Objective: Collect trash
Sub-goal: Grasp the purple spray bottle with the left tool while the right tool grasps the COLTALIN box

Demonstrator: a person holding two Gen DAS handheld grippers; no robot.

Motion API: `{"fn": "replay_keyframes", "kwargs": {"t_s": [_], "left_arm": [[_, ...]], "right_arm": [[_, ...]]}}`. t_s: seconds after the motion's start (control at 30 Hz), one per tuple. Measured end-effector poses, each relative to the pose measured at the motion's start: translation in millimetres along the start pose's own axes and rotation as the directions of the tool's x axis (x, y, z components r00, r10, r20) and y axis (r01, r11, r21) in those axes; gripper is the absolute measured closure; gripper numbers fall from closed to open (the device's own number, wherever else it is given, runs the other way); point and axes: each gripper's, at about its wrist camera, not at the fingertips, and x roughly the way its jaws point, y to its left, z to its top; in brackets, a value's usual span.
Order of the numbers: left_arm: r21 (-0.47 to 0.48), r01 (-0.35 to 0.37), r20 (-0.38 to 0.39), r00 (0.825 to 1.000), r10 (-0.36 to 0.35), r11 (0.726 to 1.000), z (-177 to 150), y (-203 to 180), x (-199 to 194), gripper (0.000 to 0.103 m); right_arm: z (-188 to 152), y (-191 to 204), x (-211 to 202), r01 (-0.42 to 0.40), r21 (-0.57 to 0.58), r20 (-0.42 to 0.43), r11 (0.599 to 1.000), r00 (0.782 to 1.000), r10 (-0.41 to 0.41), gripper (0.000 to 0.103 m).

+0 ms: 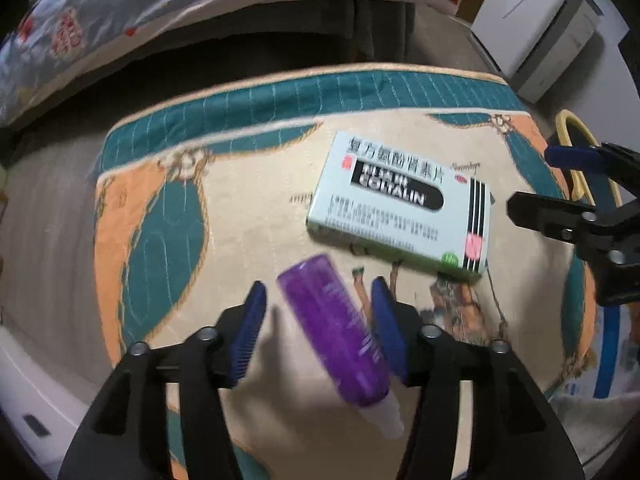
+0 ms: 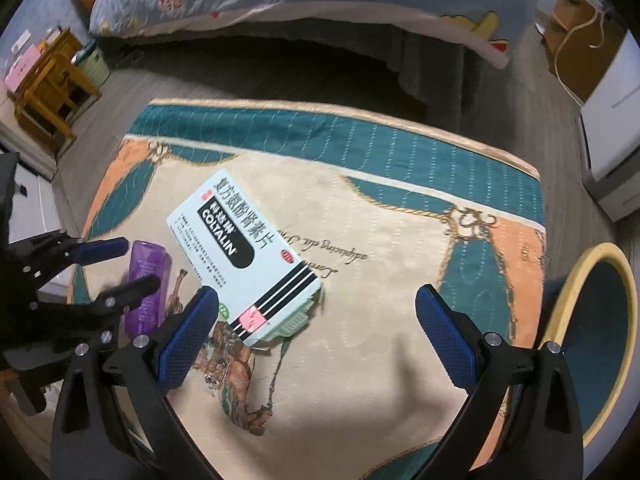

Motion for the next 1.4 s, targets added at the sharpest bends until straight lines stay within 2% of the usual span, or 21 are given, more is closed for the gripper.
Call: {"fn": "replay_keyframes", "kwargs": {"t_s": [0.07,0.17,0.2,0.23,0.37,0.53,0.7,0.8,0.87,1.07,1.1,1.2,1.4], "left_arm": [[-0.031,0.016,-0.031,0.999,-0.017,0.999,-9,1,4,0.038],[0.008,0.04,-0.068,0.997,-0.039,0.999,-18,-5,12,0.042],[0.037,0.041,-0.072,0.997,-0.038,0.998,-17,-6,14,0.06],[0.055,0.029,-0.073,0.997,-0.025,0.998,-15,-7,15,0.066],[0.075,0.003,-0.055,0.998,0.001,0.997,-5,6,12,0.067],[0.161,-0.085,-0.013,0.996,0.088,0.983,8,27,8,0.067],[0.127,-0.059,-0.031,0.998,0.063,0.99,15,56,14,0.067],[0.112,-0.033,-0.027,0.999,0.036,0.993,21,59,15,0.067],[0.111,-0.026,-0.027,0.999,0.029,0.993,16,72,12,0.067],[0.112,-0.02,-0.027,0.999,0.023,0.994,16,65,12,0.067],[0.114,-0.023,-0.027,0.999,0.026,0.993,17,64,12,0.067],[0.12,-0.026,-0.024,0.999,0.03,0.992,15,63,14,0.067],[0.14,-0.031,-0.005,0.999,0.032,0.99,14,56,4,0.068]], "right_arm": [[-1,4,5,0.0,-0.014,-0.012,1.0,1.0,0.0,0.006],[-1,9,10,0.0,-0.033,-0.021,0.999,1.0,-0.001,0.006],[0,10,12,0.0,-0.037,-0.023,0.999,1.0,-0.001,0.006],[0,10,14,-0.003,-0.034,-0.024,0.999,1.0,0.002,0.006],[4,12,19,-0.014,-0.028,-0.027,0.999,1.0,0.013,0.006],[10,23,27,-0.017,-0.077,-0.029,0.997,0.999,0.015,0.006],[18,41,38,0.002,-0.16,-0.019,0.987,1.0,-0.005,0.006],[20,52,49,0.014,-0.202,-0.031,0.979,0.999,-0.021,0.006],[21,61,56,0.02,-0.242,-0.035,0.97,0.999,-0.03,0.006],[22,78,77,0.084,-0.317,-0.044,0.945,0.994,-0.104,0.006],[23,78,79,0.084,-0.32,-0.04,0.944,0.994,-0.102,0.008],[28,76,76,0.046,-0.283,-0.044,0.958,0.997,-0.061,0.023],[33,59,62,0.018,-0.204,-0.025,0.979,0.999,-0.023,0.024]]}}
